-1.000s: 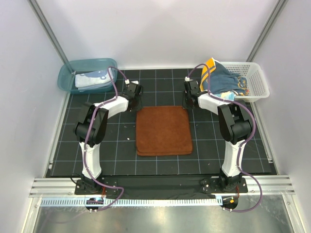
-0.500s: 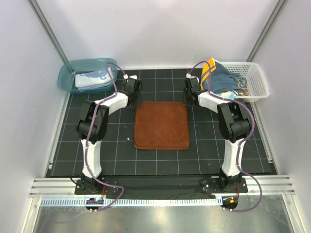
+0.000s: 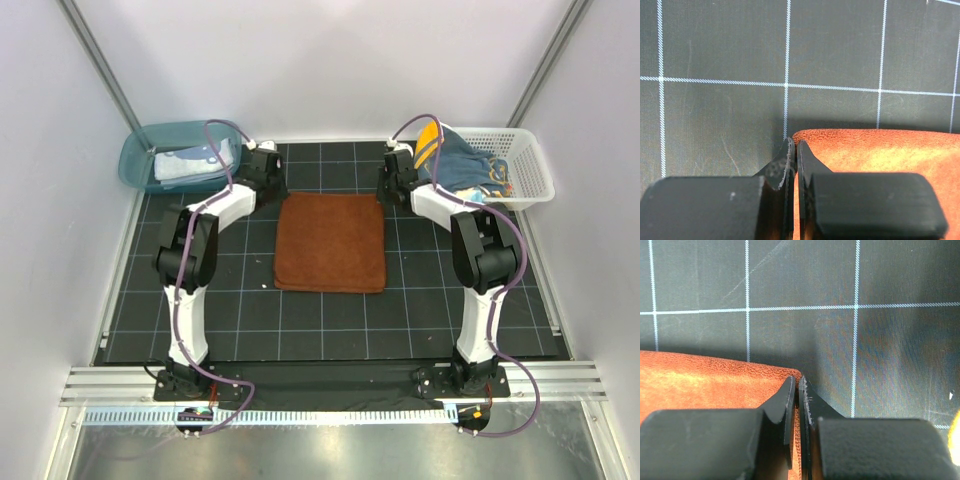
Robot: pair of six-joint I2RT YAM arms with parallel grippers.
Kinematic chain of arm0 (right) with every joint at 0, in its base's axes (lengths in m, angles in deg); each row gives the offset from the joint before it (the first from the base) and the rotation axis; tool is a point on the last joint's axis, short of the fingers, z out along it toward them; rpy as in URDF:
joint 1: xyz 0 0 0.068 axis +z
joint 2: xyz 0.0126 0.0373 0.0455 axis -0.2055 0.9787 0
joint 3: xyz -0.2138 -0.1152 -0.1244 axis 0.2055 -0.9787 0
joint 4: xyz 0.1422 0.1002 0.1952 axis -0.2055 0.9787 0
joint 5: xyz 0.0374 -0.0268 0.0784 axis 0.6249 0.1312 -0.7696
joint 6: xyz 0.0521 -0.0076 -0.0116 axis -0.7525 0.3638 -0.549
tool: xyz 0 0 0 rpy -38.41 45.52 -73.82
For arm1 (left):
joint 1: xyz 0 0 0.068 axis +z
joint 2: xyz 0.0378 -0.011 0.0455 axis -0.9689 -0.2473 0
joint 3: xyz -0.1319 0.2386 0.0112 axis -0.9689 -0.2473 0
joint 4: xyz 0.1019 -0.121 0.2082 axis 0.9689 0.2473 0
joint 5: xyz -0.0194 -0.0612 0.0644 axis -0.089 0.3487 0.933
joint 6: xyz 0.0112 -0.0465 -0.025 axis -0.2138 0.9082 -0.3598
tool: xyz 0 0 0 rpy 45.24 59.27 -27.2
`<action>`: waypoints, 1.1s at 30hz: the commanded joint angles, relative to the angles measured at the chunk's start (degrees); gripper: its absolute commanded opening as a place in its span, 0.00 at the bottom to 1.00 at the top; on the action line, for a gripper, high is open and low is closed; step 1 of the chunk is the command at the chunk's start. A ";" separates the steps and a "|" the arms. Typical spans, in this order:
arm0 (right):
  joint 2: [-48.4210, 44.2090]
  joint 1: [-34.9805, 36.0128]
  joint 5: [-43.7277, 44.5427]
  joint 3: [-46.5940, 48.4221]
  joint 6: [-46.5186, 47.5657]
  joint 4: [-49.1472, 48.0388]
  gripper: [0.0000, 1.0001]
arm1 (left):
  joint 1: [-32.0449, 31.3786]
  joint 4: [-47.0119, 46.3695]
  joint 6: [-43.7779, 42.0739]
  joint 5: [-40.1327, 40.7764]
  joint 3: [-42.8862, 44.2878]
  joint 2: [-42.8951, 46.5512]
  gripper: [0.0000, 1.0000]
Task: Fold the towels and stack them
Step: Fold the towel
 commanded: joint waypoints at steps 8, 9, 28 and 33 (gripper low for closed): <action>-12.92 -0.18 -1.14 -6.08 -1.04 -2.61 0.01 | 0.48 -5.73 2.95 -1.94 -10.28 12.58 0.00; -13.81 -0.18 -1.05 -8.01 -1.13 -2.87 0.01 | 0.48 -5.82 3.04 -1.85 -11.17 14.24 0.00; -35.34 4.29 1.23 -30.34 -6.32 -3.75 0.01 | -3.30 -8.10 6.11 -0.19 -31.74 33.23 0.00; -38.86 6.66 2.73 -35.09 -7.72 -4.55 0.01 | -4.27 -8.19 6.38 0.52 -36.40 36.92 0.00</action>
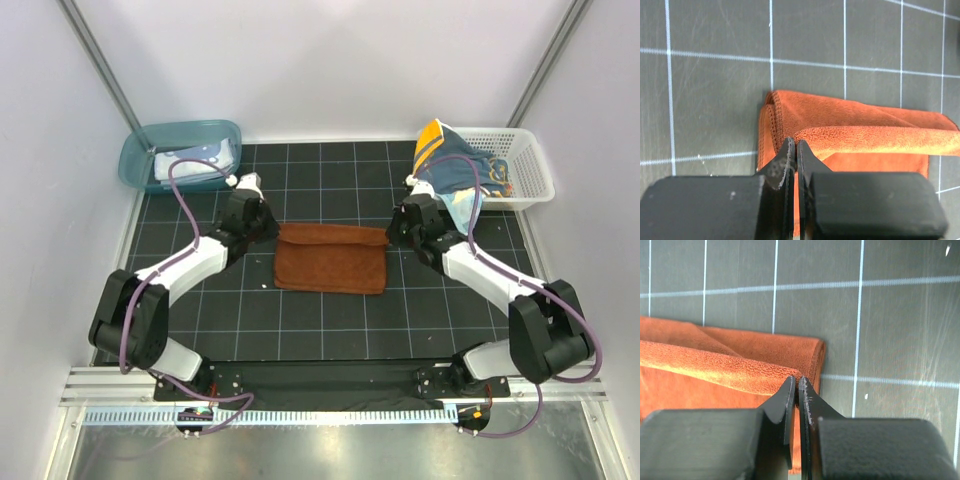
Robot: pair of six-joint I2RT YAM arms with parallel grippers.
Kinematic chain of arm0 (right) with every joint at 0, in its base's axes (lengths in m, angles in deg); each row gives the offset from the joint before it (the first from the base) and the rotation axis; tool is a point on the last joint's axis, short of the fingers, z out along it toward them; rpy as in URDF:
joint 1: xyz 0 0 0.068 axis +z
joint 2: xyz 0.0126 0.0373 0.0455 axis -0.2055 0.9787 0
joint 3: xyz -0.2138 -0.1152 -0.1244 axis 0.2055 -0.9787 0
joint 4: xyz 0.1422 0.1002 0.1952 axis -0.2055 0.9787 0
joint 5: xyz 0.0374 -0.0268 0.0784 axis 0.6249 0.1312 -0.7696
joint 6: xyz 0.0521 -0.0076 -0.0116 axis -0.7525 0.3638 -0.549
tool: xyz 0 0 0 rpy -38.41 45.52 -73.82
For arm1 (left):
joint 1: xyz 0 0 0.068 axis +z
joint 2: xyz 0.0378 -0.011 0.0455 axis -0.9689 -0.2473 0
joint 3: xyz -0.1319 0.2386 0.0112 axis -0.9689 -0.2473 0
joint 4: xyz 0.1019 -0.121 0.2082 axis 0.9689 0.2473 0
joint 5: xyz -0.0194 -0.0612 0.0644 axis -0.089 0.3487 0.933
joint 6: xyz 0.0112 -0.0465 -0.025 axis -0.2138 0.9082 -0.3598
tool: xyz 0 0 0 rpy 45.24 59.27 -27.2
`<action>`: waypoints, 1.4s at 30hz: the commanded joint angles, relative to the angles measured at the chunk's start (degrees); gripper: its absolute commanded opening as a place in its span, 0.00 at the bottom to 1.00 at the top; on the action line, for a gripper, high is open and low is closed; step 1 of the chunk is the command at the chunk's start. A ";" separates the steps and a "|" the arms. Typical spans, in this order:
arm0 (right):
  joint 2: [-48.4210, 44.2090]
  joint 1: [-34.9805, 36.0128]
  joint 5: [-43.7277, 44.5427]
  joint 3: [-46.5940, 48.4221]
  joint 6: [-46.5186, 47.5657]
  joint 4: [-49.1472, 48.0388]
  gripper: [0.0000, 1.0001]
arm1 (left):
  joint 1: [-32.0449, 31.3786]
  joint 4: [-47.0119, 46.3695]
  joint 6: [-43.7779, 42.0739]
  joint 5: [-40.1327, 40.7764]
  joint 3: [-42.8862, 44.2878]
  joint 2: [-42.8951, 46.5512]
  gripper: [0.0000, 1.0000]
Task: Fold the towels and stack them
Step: Fold the towel
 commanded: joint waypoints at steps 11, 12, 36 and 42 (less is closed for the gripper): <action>-8.90 4.61 6.68 -7.98 -3.78 -2.10 0.01 | -1.23 -3.14 1.22 3.24 -7.65 8.32 0.00; -9.69 4.79 6.77 -8.33 -4.13 -2.18 0.01 | -1.41 -3.14 1.22 3.50 -8.08 8.67 0.00; -12.16 7.86 4.84 -19.31 -8.70 -7.54 0.01 | -3.69 -5.17 2.45 3.67 -16.08 9.03 0.00; -12.33 8.74 3.87 -20.99 -8.70 -8.42 0.05 | -4.22 -5.52 3.07 3.76 -18.02 9.82 0.00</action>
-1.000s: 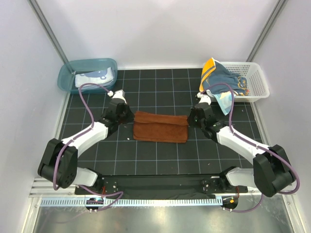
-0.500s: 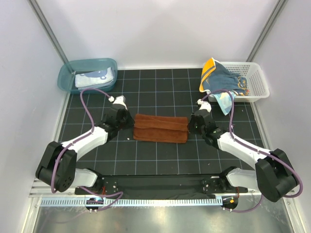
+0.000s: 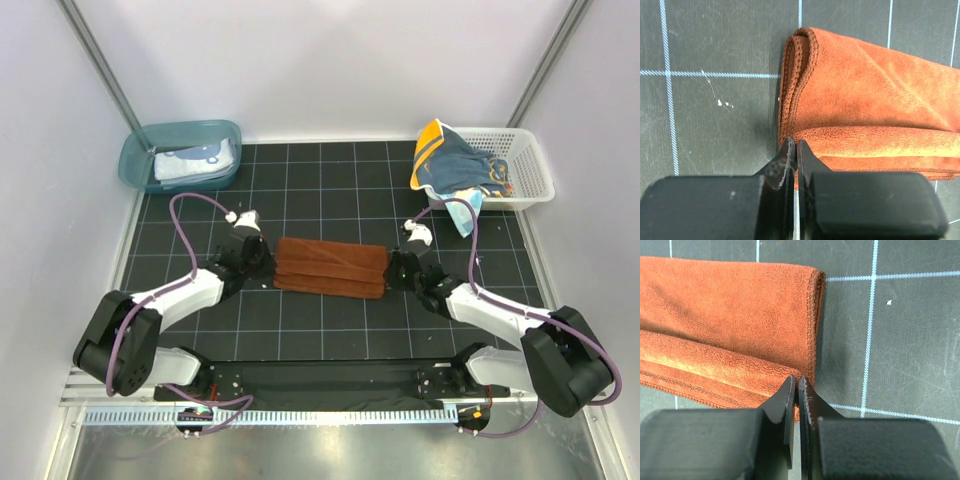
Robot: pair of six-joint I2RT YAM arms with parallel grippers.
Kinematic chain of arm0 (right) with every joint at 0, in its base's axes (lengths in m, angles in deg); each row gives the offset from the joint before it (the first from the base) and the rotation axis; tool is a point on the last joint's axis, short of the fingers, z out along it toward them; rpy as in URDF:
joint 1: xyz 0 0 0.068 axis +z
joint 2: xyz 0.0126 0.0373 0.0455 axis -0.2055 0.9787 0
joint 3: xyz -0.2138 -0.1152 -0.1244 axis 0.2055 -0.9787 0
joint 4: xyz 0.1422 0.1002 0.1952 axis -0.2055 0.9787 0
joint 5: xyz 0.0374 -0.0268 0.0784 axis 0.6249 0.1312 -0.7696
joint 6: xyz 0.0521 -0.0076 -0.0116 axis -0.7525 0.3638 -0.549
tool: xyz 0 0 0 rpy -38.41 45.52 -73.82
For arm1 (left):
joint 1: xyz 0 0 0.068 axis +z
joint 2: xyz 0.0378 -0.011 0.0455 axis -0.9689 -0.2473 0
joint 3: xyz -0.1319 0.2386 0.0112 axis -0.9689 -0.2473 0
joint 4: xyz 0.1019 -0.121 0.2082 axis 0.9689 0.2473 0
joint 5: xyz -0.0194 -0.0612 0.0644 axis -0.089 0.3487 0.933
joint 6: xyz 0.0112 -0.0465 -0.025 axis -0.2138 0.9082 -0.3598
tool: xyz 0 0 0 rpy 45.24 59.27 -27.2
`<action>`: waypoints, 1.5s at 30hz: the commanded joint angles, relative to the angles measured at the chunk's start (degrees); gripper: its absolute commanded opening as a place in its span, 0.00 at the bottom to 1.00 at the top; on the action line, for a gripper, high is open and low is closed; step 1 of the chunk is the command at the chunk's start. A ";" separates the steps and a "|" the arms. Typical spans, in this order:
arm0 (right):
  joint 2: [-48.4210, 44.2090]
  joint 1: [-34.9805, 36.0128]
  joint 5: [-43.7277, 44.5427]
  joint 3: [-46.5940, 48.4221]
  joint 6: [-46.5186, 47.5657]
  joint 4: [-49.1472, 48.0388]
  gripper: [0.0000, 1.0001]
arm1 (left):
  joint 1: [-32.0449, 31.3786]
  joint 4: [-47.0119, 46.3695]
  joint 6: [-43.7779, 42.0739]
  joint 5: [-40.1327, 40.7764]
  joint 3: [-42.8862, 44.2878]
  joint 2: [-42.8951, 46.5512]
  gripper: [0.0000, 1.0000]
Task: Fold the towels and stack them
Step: Fold the towel, then smooth out wrinkles on the folded towel
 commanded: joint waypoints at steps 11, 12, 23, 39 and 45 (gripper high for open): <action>-8.21 0.24 0.96 1.86 -0.90 5.09 0.43 | -1.21 5.43 1.41 3.72 -0.56 11.21 0.36; -9.18 0.33 1.22 2.30 -1.08 5.89 0.43 | -1.38 6.41 1.41 4.68 0.57 12.53 0.36; -1.99 0.42 2.11 9.16 -2.74 8.09 0.42 | -4.54 12.57 0.27 3.64 13.76 -1.40 0.30; 8.83 0.50 2.98 5.73 -4.59 2.82 0.41 | -8.94 15.21 4.40 9.97 8.06 -12.23 0.04; 7.34 0.50 4.74 8.27 -3.72 7.29 0.41 | -9.12 15.39 5.11 9.97 6.74 -12.15 0.00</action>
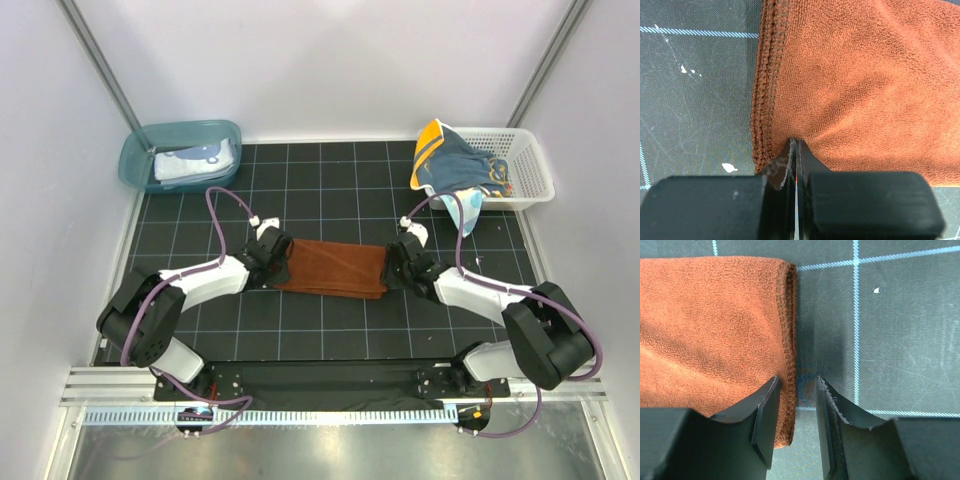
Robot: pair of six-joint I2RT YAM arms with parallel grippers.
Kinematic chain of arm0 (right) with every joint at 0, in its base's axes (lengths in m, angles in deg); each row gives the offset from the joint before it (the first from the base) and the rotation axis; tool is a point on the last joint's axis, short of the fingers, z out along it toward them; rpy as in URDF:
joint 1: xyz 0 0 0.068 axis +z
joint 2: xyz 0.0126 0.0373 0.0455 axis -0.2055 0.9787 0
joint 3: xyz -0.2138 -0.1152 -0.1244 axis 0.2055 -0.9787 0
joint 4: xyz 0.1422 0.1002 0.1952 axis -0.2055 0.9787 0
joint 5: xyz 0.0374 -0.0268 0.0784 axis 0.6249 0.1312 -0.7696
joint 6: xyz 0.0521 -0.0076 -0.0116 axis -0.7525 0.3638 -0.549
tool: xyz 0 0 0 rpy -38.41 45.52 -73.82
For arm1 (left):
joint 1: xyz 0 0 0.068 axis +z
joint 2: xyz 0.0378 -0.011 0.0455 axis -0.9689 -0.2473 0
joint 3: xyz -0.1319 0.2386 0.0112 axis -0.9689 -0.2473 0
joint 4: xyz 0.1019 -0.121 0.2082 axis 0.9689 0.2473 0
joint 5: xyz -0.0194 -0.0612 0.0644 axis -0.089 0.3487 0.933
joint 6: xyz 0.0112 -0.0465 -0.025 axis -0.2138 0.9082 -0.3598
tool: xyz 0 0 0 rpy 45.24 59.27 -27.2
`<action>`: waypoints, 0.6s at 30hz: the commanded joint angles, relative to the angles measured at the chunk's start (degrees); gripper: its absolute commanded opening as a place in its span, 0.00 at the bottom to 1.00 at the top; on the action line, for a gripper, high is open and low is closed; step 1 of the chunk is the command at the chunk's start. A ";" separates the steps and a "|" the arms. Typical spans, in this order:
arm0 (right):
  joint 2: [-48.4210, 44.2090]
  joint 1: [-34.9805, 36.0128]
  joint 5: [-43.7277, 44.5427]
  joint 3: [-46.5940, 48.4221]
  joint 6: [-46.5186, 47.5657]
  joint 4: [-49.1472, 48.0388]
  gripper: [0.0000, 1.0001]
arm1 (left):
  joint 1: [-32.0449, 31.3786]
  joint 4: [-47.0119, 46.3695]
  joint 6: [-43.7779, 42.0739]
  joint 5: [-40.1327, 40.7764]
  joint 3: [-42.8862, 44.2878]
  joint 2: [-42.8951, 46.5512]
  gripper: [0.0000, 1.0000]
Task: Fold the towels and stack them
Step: Smooth out wrinkles on the folded towel
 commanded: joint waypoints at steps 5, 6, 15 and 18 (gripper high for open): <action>-2.55 0.31 4.44 10.45 0.88 6.55 0.42 | -0.25 2.60 0.38 1.53 -1.85 -0.54 0.00; -1.85 0.31 4.45 11.77 0.97 7.00 0.42 | -0.33 2.60 0.21 1.53 -1.85 -0.54 0.00; 11.67 0.31 4.97 22.15 1.94 7.62 0.38 | -1.04 3.30 0.21 2.05 -1.59 -0.72 0.00; 14.14 0.31 5.67 22.68 2.37 7.62 0.38 | -1.04 3.92 0.03 2.32 -1.50 -0.54 0.00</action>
